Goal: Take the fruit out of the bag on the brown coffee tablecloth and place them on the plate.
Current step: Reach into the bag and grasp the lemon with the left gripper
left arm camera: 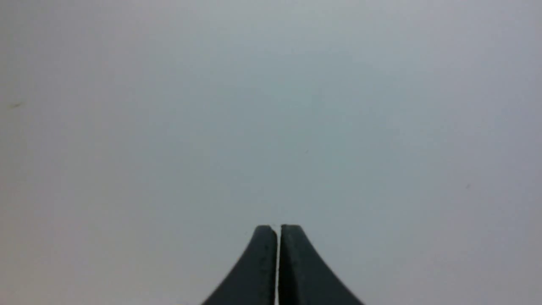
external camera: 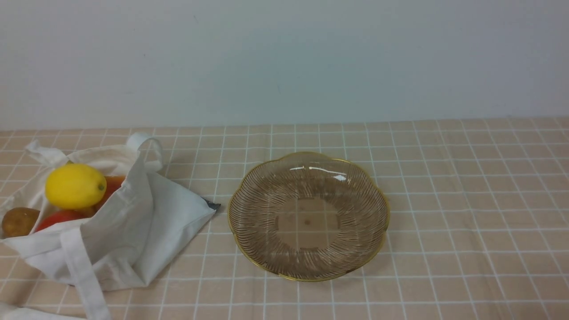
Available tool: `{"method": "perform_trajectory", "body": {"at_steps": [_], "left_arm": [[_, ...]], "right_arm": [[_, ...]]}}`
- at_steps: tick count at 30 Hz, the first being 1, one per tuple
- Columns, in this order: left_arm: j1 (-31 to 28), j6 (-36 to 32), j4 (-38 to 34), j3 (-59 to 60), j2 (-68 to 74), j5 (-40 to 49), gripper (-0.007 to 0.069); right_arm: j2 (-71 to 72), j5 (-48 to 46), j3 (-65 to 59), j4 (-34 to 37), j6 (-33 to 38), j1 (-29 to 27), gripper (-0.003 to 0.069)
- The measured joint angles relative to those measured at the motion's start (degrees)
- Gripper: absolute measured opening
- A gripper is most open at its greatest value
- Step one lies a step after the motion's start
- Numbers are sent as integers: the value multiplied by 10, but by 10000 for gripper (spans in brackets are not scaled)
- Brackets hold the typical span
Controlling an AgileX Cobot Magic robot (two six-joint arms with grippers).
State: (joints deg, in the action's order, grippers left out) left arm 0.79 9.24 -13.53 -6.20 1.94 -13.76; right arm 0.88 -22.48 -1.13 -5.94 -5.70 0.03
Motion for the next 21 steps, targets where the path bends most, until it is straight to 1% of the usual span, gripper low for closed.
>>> {"method": "perform_trajectory", "body": {"at_steps": [2,3,4,5,8,11,12,13,16,18,21], "left_arm": [[0,5,1,-69,39,73,-8],[0,6,1,-118,75,138,-8],[0,6,2,-143,101,189,-8],[0,6,3,-203,146,269,-8],[0,-6,15,-321,268,460,-8],[0,-33,34,-388,353,564,-8],[0,-52,53,-422,408,618,-8],[0,-60,67,-447,439,645,-8],[0,-67,88,-485,501,680,-8],[-1,-62,100,-518,549,697,-8],[-20,-47,103,-567,612,712,-4]], "right_arm": [[0,0,0,0,0,0,-14],[0,0,0,0,0,0,-14],[0,0,0,0,0,0,-14],[0,0,0,0,0,0,-14],[0,0,0,0,0,0,-14],[0,0,0,0,0,0,-14],[0,0,0,0,0,0,-14],[0,0,0,0,0,0,-14],[0,0,0,0,0,0,-14],[0,0,0,0,0,0,-14],[0,0,0,0,0,0,-14]]}}
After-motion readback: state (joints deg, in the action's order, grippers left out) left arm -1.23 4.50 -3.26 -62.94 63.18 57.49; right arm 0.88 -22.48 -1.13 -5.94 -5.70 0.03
